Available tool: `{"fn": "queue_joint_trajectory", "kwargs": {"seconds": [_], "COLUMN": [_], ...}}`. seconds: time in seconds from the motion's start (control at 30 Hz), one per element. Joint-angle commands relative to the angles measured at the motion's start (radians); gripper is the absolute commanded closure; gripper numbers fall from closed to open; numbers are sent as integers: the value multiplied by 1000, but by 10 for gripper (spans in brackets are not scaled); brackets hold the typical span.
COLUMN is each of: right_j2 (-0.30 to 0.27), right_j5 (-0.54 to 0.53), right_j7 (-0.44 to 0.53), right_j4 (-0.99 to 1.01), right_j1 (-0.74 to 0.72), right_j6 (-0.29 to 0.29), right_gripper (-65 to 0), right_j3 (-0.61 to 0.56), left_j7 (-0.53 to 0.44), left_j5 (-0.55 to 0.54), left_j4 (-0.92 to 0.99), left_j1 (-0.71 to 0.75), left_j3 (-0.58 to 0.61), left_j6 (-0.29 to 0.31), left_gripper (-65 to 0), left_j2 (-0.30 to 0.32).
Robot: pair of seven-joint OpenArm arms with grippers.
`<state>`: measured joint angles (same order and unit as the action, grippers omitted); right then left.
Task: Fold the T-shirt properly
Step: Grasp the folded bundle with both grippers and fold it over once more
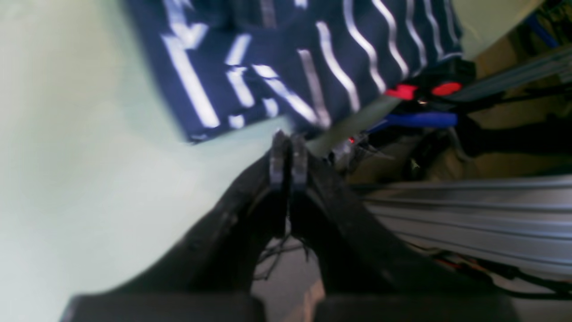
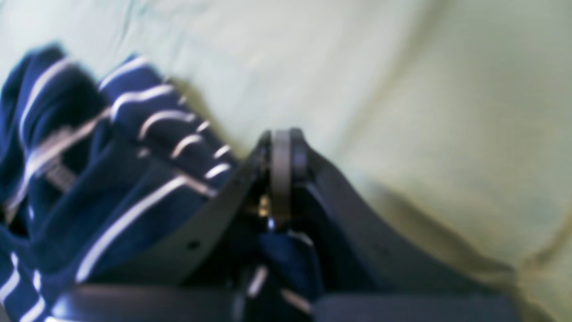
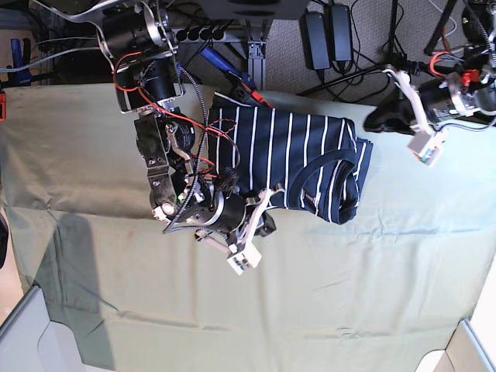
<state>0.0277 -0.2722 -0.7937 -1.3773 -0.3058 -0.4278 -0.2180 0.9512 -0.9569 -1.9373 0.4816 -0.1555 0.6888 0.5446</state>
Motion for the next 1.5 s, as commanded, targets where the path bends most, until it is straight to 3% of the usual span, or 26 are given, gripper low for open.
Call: {"fn": "queue_joint_trajectory", "kwargs": {"seconds": [0.0, 0.2, 0.4, 0.57, 0.77, 0.9, 1.07, 1.23, 1.47], "right_j2": [-3, -17, -17, -41, -131, -161, -183, -183, -182], "right_j5": [-11, -21, -83, -111, -245, -334, -402, -406, -406], "right_j7": [13, -53, -142, -196, -243, -269, -293, -307, -307], "right_j4": [-15, -16, -16, -18, -34, -35, -51, -113, -220], "right_j1": [-20, -18, -18, -18, -18, -12, 23, 85, 182], "right_j6": [-74, -74, -74, -74, -74, -74, -74, -74, -74], "right_gripper": [0, 0, 0, 0, 0, 0, 0, 0, 0], "right_j3": [-15, -51, -51, -51, -51, -51, -51, -50, -50], "left_j7": [-35, -213, -222, -223, -223, -268, -275, -328, -368], "left_j5": [12, 223, 346, 371, 404, 401, 403, 505, 544], "left_j4": [-12, 30, 93, 253, 427, 489, 516, 566, 674], "left_j1": [-2, -35, -156, -262, -386, -462, -584, -693, -825], "left_j3": [16, 171, 245, 304, 314, 320, 460, 621, 701], "left_j6": [9, 9, 9, 9, 9, 9, 9, 9, 9], "left_gripper": [0, 0, 0, 0, 0, 0, 0, 0, 0], "left_j2": [5, -25, -82, -82, -78, -76, -84, -137, -234]}}
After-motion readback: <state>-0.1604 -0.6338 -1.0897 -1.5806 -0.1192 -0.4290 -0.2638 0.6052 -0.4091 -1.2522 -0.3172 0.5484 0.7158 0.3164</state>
